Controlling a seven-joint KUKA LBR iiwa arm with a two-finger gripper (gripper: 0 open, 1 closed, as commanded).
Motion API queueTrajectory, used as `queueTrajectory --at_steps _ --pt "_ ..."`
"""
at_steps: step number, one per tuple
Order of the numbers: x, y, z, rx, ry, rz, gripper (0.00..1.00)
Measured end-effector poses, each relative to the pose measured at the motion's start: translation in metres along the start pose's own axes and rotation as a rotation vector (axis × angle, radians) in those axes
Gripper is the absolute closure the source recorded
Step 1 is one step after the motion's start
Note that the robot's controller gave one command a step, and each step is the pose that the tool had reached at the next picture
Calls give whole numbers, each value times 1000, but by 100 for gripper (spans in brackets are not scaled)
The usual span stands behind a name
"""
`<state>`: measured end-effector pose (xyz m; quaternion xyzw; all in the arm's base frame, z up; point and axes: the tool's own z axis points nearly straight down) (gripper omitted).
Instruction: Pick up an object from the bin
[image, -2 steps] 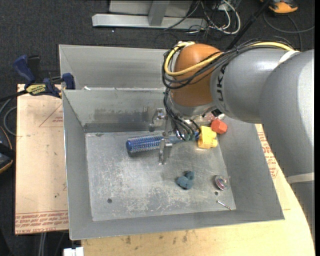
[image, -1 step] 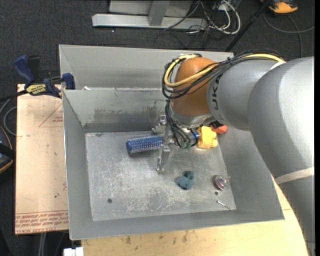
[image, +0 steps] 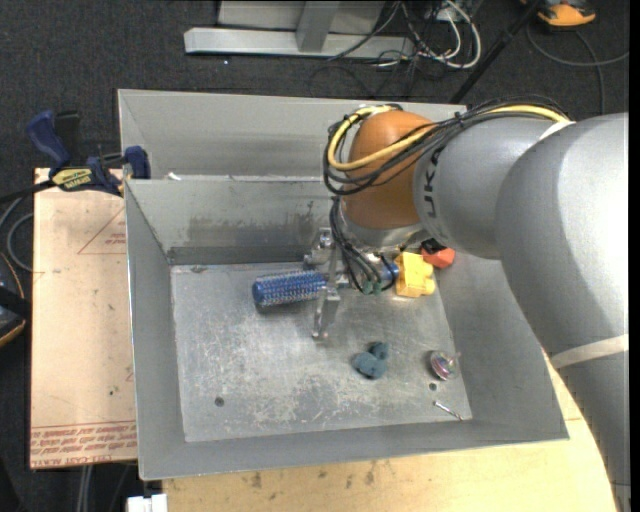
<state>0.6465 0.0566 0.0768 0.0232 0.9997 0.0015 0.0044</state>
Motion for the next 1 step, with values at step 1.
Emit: queueTrajectory --at_steps 1 --pt "-1 0 -1 0 -6 0 100"
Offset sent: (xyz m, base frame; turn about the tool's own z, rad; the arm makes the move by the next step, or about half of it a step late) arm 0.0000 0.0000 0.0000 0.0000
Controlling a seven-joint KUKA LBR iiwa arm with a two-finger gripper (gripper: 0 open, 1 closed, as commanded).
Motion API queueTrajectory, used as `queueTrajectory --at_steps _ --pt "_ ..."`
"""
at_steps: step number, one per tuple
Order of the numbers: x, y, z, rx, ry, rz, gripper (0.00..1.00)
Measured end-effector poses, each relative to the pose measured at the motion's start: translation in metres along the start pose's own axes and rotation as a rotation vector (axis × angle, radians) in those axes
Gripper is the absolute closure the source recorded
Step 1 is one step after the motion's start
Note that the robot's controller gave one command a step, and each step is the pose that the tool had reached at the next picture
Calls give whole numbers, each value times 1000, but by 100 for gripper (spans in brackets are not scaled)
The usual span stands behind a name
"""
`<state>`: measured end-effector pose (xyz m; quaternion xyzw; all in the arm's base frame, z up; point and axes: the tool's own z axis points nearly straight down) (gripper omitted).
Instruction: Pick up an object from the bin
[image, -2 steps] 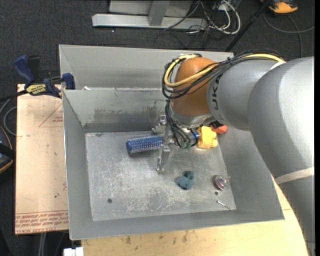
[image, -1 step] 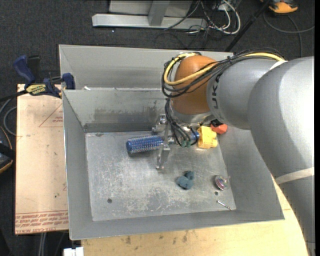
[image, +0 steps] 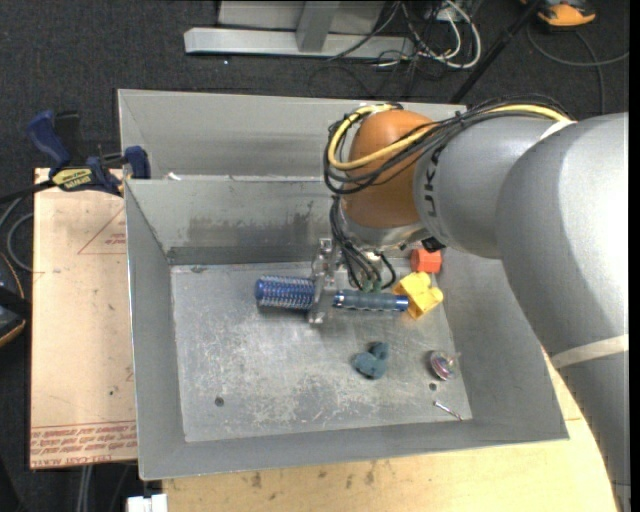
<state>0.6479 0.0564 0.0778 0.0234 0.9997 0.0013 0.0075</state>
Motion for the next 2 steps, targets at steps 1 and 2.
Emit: queueTrajectory --at_steps 1,2 --pt "-2 1 -35 1 9 -2 100" --pt "-2 1 -43 2 12 -3 100"
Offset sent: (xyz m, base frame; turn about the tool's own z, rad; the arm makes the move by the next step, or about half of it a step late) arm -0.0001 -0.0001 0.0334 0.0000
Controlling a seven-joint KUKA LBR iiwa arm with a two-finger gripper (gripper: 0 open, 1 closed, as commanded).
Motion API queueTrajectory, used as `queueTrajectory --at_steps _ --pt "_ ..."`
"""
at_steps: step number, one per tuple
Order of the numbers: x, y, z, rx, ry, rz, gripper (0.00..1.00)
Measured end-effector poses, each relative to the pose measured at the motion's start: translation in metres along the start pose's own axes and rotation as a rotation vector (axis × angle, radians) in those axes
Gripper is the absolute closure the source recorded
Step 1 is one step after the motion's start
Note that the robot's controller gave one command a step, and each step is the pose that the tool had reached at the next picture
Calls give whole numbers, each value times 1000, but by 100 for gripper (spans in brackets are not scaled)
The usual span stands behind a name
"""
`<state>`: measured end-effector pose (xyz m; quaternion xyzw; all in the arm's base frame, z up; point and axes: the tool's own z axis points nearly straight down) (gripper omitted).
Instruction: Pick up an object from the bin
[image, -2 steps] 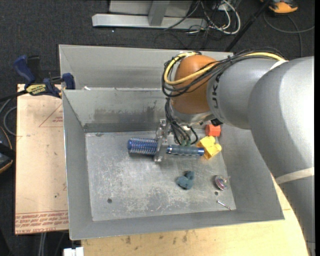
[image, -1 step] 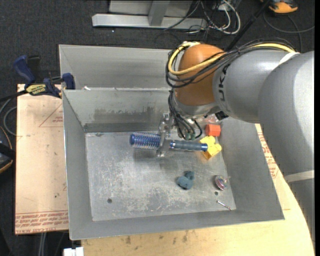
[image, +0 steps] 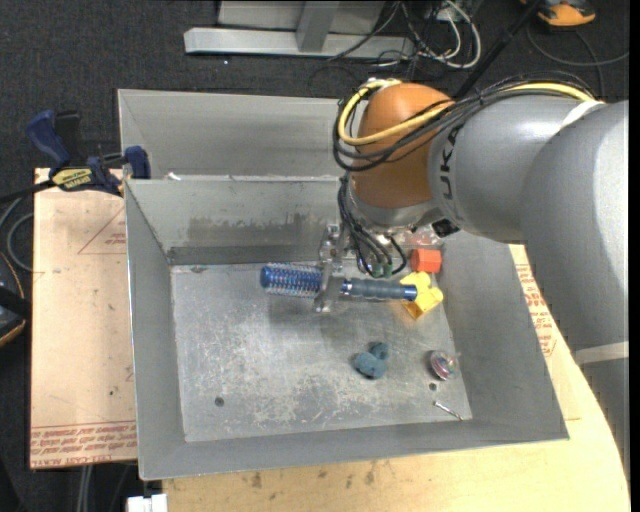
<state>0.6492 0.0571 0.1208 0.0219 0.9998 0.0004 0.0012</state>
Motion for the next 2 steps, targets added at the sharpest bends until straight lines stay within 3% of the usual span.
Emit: queueTrajectory --at_steps 2 --pt "-1 1 -39 0 -1 -3 100"
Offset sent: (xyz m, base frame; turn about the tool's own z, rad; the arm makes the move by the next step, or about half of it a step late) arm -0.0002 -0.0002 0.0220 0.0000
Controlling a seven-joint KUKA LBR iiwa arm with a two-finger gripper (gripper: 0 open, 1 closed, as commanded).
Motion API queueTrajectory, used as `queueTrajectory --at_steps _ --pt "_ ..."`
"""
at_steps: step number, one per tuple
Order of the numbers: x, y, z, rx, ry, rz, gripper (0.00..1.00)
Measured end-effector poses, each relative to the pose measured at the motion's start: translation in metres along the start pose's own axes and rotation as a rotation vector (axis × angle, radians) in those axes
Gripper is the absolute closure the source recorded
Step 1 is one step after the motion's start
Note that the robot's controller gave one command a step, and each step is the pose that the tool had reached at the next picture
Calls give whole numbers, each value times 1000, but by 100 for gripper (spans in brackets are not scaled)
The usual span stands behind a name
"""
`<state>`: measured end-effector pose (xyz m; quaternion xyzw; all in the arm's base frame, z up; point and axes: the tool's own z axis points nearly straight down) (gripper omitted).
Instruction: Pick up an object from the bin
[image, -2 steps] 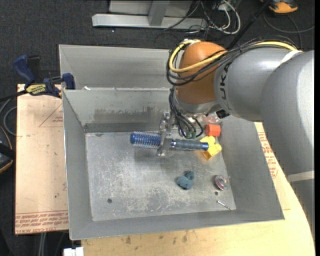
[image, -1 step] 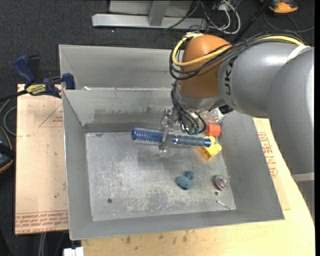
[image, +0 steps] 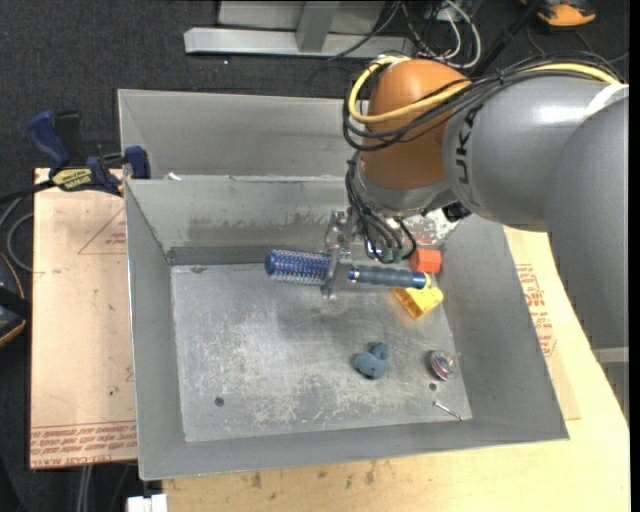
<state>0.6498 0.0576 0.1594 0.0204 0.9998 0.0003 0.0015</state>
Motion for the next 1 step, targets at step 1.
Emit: queueTrajectory --at_steps 1 --pt "0 0 -2 0 2 -1 100"
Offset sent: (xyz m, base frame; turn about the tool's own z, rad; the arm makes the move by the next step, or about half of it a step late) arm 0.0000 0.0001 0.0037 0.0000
